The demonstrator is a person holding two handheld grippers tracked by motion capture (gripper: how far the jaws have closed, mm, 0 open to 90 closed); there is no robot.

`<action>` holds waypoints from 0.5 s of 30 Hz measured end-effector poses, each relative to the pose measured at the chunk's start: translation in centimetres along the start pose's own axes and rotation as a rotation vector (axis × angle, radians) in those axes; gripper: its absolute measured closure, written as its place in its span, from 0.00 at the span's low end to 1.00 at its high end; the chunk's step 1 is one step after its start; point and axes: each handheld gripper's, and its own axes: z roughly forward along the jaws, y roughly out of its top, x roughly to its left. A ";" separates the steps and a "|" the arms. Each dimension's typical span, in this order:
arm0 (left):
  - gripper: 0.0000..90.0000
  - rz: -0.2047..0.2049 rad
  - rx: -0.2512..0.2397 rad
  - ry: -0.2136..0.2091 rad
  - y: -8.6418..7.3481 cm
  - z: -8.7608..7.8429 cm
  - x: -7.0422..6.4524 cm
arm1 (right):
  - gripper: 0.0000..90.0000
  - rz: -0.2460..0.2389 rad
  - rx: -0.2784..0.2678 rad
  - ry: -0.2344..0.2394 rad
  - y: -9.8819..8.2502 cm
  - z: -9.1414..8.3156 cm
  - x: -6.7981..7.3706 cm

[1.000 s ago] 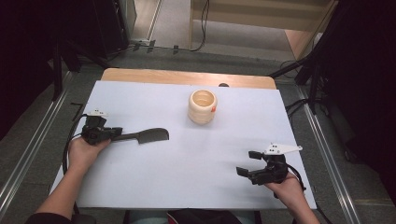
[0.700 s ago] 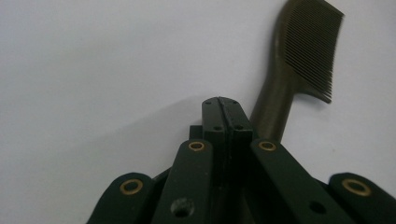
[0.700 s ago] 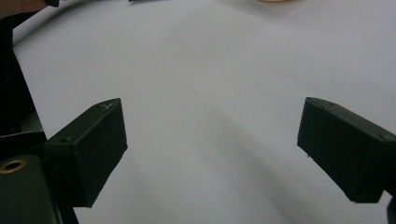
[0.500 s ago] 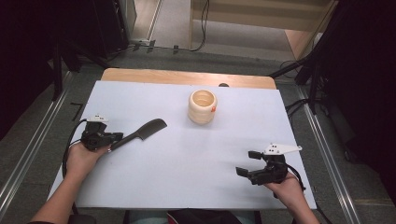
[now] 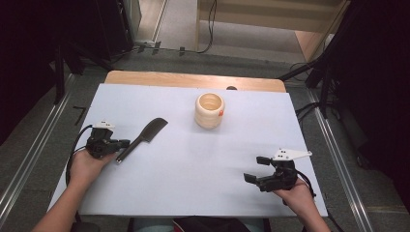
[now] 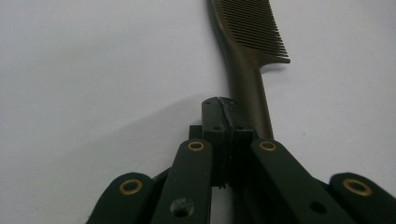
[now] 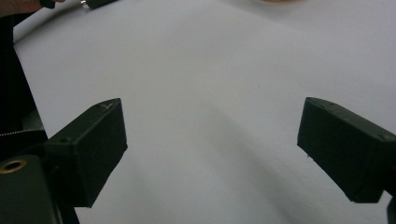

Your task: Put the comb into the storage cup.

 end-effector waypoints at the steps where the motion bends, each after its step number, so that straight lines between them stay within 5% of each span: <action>1: 0.96 -0.016 -0.006 0.000 0.0 -0.1 0.2 | 0.07 -0.001 0.000 0.000 0.0 0.0 0.0; 10: 0.80 -0.046 -0.061 0.002 0.4 -1.0 0.2 | 0.07 0.002 0.004 0.001 0.0 0.1 0.0; 15: 0.71 -0.053 -0.105 -0.036 0.5 -1.7 -0.2 | 0.07 0.001 0.003 0.002 0.0 0.1 0.1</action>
